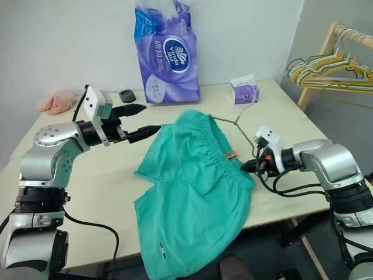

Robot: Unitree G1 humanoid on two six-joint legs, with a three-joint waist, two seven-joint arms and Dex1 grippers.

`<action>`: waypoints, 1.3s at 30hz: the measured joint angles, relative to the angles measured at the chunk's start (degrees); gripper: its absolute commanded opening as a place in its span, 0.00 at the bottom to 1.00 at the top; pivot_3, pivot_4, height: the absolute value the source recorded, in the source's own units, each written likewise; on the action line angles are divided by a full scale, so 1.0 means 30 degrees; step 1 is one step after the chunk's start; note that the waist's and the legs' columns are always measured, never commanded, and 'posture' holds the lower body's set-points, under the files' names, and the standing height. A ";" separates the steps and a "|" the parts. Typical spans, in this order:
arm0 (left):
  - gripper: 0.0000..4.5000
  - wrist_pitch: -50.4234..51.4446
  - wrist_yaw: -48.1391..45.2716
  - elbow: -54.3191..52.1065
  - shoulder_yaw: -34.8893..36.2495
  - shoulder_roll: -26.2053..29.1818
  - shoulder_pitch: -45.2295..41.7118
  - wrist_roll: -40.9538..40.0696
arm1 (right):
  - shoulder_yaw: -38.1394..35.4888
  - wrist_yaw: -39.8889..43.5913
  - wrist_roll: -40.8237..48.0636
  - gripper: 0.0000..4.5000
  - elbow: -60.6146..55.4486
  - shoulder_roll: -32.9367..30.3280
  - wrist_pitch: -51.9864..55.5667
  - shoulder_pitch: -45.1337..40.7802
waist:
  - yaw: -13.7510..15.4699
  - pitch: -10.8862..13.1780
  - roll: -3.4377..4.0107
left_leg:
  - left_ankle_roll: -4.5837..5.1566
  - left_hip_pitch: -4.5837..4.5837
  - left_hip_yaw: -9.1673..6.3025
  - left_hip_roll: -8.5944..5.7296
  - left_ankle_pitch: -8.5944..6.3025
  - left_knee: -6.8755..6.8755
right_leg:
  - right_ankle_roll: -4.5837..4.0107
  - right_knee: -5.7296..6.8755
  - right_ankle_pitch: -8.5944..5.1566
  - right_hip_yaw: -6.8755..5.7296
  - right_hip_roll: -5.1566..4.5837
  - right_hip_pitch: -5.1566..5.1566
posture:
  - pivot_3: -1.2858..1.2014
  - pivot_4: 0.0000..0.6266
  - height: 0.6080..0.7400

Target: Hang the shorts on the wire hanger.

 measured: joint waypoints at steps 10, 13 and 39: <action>0.99 -0.2832 -0.4145 0.0801 -0.3411 0.0415 -0.1256 0.2174 | 0.2214 0.0106 -0.2764 0.00 -0.1847 -0.0978 -0.3684 0.0447 | -0.0086 -0.0017 0.0028 | -0.0002 0.0015 -0.0025 -0.0007 0.0002 0.0003 | -0.0003 0.0003 0.0000 -0.0018 0.0004 0.0012 | 0.38 0.05 1.00; 0.99 -0.3024 -0.5249 0.0553 -0.3881 0.0554 -0.0699 0.2191 | 0.2300 0.0178 -0.2946 0.00 -0.1889 -0.0987 -0.4068 0.0490 | -0.0203 -0.0017 0.0030 | -0.0001 0.0018 -0.0031 -0.0003 0.0002 0.0001 | -0.0004 0.0005 -0.0001 -0.0013 0.0006 0.0011 | 0.38 0.04 1.00; 0.00 -0.5092 -0.6087 0.1546 -0.4279 0.0091 0.0810 0.4195 | 0.2214 0.0561 -0.3759 0.00 -0.2867 -0.1128 -0.5719 0.0709 | -0.0381 -0.0025 0.0036 | 0.0000 0.0017 -0.0063 -0.0009 0.0003 0.0011 | -0.0006 0.0007 0.0000 -0.0039 -0.0005 0.0026 | 0.38 0.04 1.00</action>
